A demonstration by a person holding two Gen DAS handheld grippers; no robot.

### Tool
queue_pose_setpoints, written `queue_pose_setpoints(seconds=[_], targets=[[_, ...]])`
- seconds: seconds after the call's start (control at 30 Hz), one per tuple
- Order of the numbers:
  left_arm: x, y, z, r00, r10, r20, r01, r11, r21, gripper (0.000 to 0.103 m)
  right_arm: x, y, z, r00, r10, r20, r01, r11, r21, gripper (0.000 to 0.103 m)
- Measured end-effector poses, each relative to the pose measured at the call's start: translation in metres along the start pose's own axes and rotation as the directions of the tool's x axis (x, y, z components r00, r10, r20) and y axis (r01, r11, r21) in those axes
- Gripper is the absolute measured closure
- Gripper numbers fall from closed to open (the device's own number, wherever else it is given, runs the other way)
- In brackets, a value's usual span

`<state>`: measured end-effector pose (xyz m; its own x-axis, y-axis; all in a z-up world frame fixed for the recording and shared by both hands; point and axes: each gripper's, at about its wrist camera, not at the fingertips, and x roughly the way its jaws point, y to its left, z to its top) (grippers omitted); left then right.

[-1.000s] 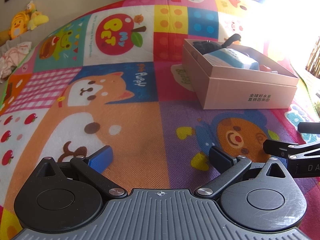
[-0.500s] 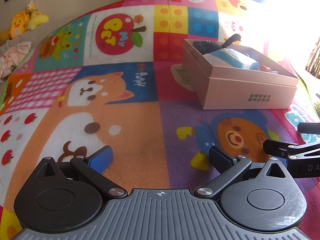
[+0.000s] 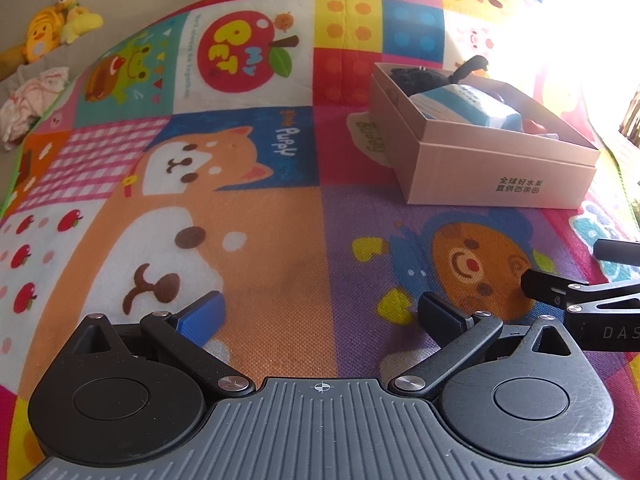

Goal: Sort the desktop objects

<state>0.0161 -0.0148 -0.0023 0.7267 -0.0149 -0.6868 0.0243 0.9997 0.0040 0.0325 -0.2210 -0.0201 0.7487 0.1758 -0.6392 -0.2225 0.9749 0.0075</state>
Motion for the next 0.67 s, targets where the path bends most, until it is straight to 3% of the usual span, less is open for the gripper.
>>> queue_pose_setpoints(seconds=[0.67], targets=[[0.0004, 0.0047, -0.0008, 1.0, -0.016, 0.008, 0.016, 1.0, -0.014, 0.0, 0.0, -0.0001, 0.0, 1.0, 0.0, 0.0, 0.0, 1.0, 0.0, 0.0]])
